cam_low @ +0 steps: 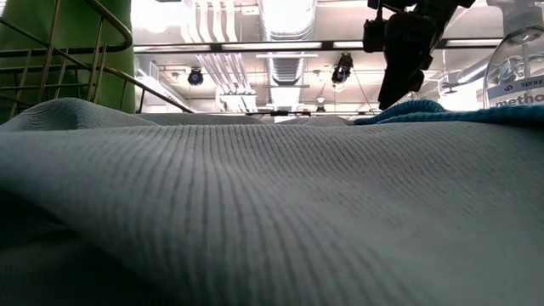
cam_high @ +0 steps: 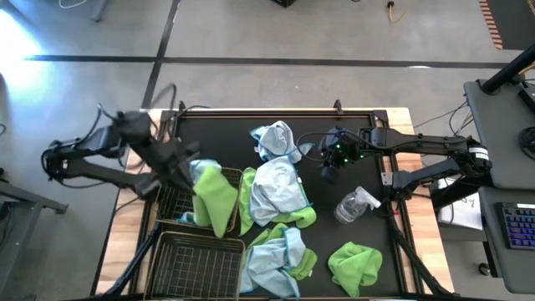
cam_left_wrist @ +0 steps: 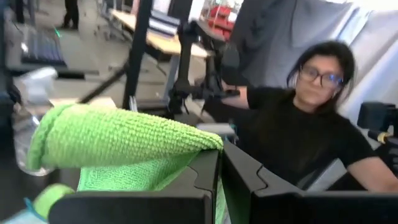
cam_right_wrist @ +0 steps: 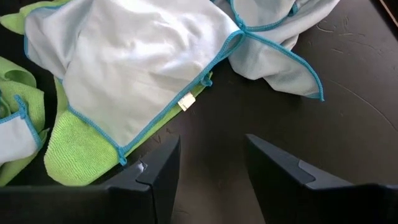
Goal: Sort microfiber towel by color & place in baskets
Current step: Put the top left green towel into the bottom wire basket
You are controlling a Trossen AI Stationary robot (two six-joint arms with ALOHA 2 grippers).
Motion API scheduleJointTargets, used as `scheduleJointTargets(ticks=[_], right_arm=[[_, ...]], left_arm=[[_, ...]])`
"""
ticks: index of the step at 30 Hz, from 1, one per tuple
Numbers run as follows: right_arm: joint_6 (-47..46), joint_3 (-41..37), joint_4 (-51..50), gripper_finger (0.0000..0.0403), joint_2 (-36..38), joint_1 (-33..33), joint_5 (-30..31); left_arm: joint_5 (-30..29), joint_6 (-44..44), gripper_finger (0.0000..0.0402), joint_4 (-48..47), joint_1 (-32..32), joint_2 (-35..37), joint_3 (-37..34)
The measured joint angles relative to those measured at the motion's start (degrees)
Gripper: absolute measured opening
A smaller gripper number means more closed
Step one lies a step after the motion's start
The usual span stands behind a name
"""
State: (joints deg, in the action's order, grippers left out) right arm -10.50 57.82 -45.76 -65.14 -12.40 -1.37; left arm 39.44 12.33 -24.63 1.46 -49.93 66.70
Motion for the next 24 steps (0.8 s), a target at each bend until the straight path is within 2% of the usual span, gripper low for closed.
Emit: scheduleJointTargets(ticks=[5,11,16,19,24], right_arm=[[0.0,-0.5,-0.7,0.0171,0.0,0.0,0.0],[-0.6,-3.0,-0.7,0.0171,0.0,0.0,0.0],[-1.5,-6.2,-0.6,0.0171,0.0,0.0,0.0],[-2.5,-8.1,-0.1,0.0171,0.0,0.0,0.0],[-4.5,-9.5,0.2,0.0171,0.0,0.0,-0.1]], left_arm=[[-8.8,0.1,0.0000,-2.8,12.0,-1.8,-0.9],[-29.0,5.8,0.0000,-7.1,26.6,-2.6,0.9],[-41.9,9.8,0.0000,-7.1,37.3,-4.1,2.7],[-47.5,12.5,0.0000,-7.1,42.6,-6.1,3.9],[-52.8,19.1,0.0000,-8.3,48.9,-10.6,6.6]])
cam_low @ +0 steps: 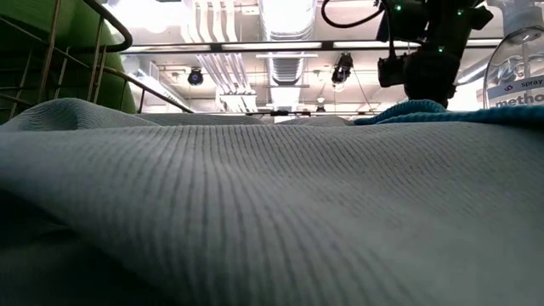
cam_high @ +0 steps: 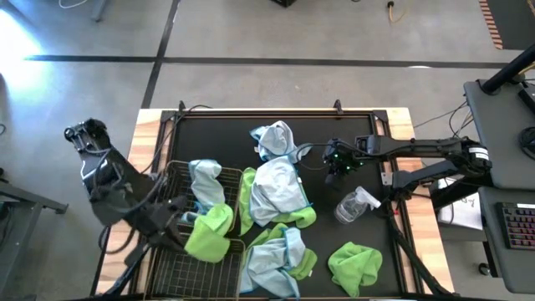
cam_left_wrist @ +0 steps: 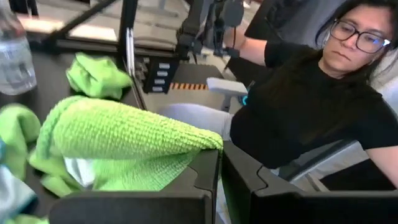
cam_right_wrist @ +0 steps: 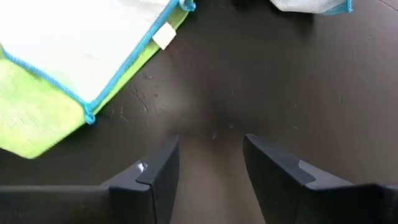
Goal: Sort microfiber towel by color & place in baskets
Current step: Put the top left green towel into the bottom wire basket
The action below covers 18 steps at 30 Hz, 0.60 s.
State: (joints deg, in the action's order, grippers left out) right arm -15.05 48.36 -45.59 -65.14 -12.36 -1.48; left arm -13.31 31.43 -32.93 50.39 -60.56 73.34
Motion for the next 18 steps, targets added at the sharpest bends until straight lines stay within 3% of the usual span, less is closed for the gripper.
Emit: scheduleJointTargets(ticks=[4,8,12,18], right_arm=[[-0.2,0.0,1.3,0.0171,0.0,0.0,0.0],[-0.2,0.0,3.3,0.0171,0.1,0.0,-0.4],[-0.9,0.0,4.3,0.0171,0.1,0.0,-0.5],[-1.6,0.0,4.2,0.0171,0.1,0.0,-0.5]], left_arm=[[-2.7,4.4,0.0000,-3.3,3.5,-4.5,4.4],[-2.7,2.9,0.0000,-6.0,6.1,-9.9,12.2],[-3.1,-1.4,0.0000,-13.5,8.4,-16.6,24.6],[-8.9,-2.8,0.0000,-31.0,12.0,-27.8,47.6]])
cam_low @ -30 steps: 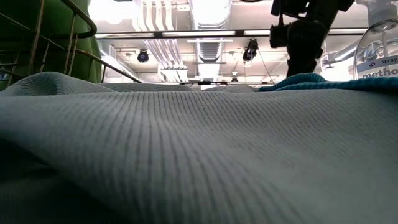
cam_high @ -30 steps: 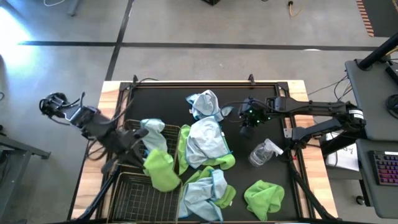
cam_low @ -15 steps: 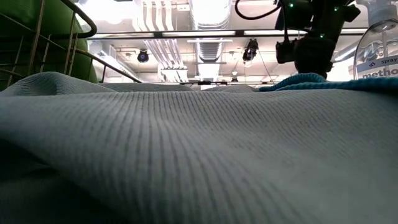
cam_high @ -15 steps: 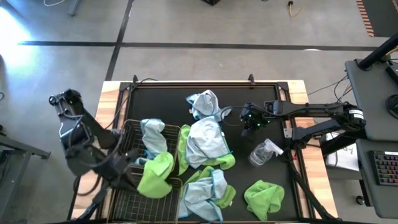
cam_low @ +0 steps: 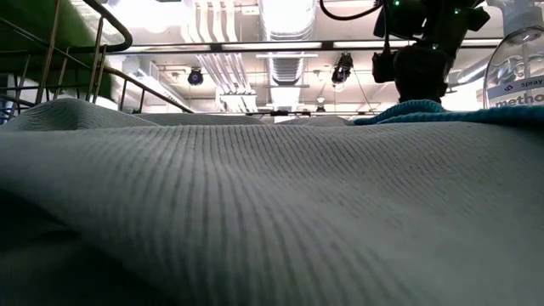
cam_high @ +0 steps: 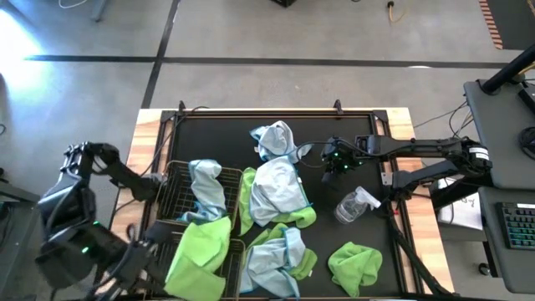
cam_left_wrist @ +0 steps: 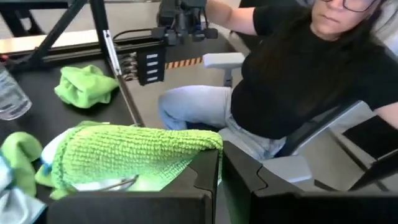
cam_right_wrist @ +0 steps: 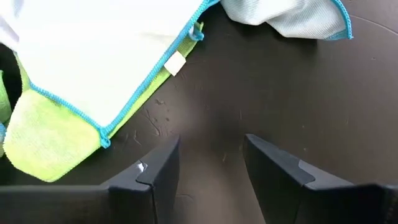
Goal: Sort microfiber towel by color & place in baskets
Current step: Put the top left green towel into the bottom wire basket
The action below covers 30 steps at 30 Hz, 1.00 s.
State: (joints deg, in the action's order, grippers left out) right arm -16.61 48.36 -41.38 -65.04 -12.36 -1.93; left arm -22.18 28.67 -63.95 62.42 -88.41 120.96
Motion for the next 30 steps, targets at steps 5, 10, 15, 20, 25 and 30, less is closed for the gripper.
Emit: scheduleJointTargets(ticks=[5,10,15,20,25,30], right_arm=[[-0.1,0.0,0.0,0.0171,0.0,0.0,0.0],[-0.1,0.0,0.2,0.0171,0.0,0.1,-0.2],[-1.7,0.0,0.2,0.0171,0.0,0.2,-1.0],[-1.9,0.0,0.2,0.0171,0.0,0.4,-1.1],[-1.7,0.0,0.3,0.0171,0.0,0.4,-1.1],[-1.4,0.0,0.4,0.0171,0.0,0.4,-1.1]], left_arm=[[-4.3,1.9,0.0000,-7.7,1.9,-6.7,13.0],[-5.4,6.9,0.0000,-6.7,2.5,-2.1,4.3],[-10.4,10.0,0.0000,-12.4,2.6,-0.5,-0.4],[-11.9,11.8,0.0000,-14.1,2.6,0.1,-5.2],[-11.9,17.0,0.0000,-13.9,2.6,-0.4,-11.7],[-12.0,19.6,0.0000,-13.6,2.6,-0.5,-19.4]])
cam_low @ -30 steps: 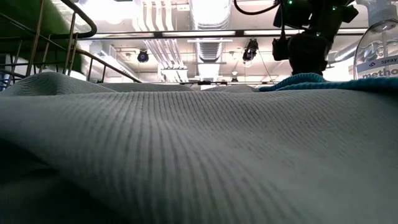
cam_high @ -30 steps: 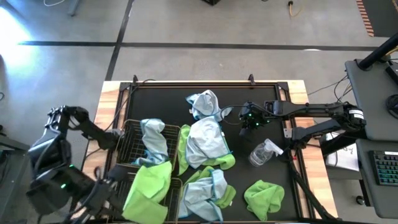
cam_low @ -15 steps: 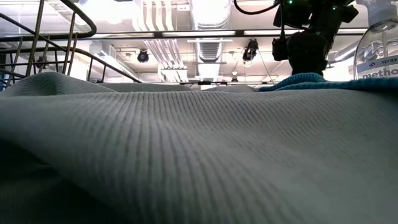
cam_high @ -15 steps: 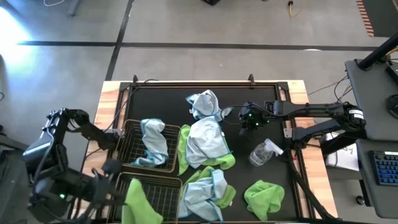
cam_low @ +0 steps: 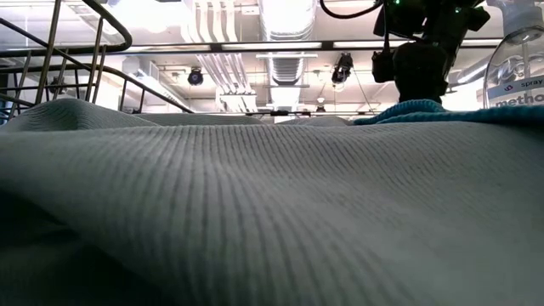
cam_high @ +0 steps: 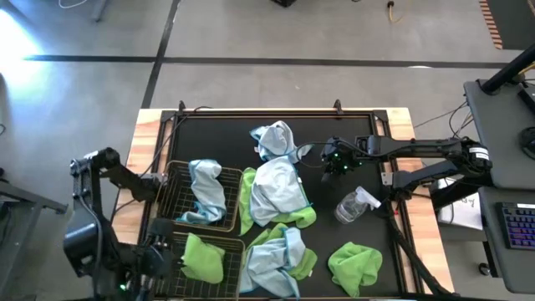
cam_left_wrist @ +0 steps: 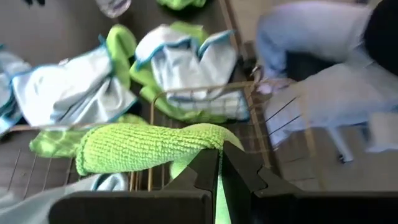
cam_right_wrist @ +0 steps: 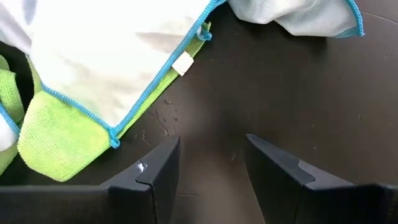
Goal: Sort microfiber towel by color & place in baskets
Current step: Put the top left green towel into the bottom wire basket
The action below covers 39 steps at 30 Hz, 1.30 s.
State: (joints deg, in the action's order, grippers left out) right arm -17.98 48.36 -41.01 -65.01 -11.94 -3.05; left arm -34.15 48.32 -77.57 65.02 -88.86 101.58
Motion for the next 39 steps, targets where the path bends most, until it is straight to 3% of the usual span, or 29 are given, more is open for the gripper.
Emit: scheduleJointTargets(ticks=[7,14,34,39], right_arm=[[0.2,0.0,0.0,0.0171,0.0,0.0,0.0],[1.4,0.0,0.1,0.0171,0.0,0.0,0.0],[5.2,0.0,1.4,0.0171,0.0,0.0,0.0],[5.1,0.0,1.4,0.0171,0.0,0.0,0.0]], left_arm=[[-2.7,9.8,0.0000,3.7,0.0,0.0,-9.1],[-2.3,11.3,0.0000,9.2,0.0,0.0,-15.7],[-1.3,10.7,0.0000,8.5,-4.4,0.0,-16.8],[-1.3,6.3,0.0000,8.6,-4.6,0.0,-16.9]])
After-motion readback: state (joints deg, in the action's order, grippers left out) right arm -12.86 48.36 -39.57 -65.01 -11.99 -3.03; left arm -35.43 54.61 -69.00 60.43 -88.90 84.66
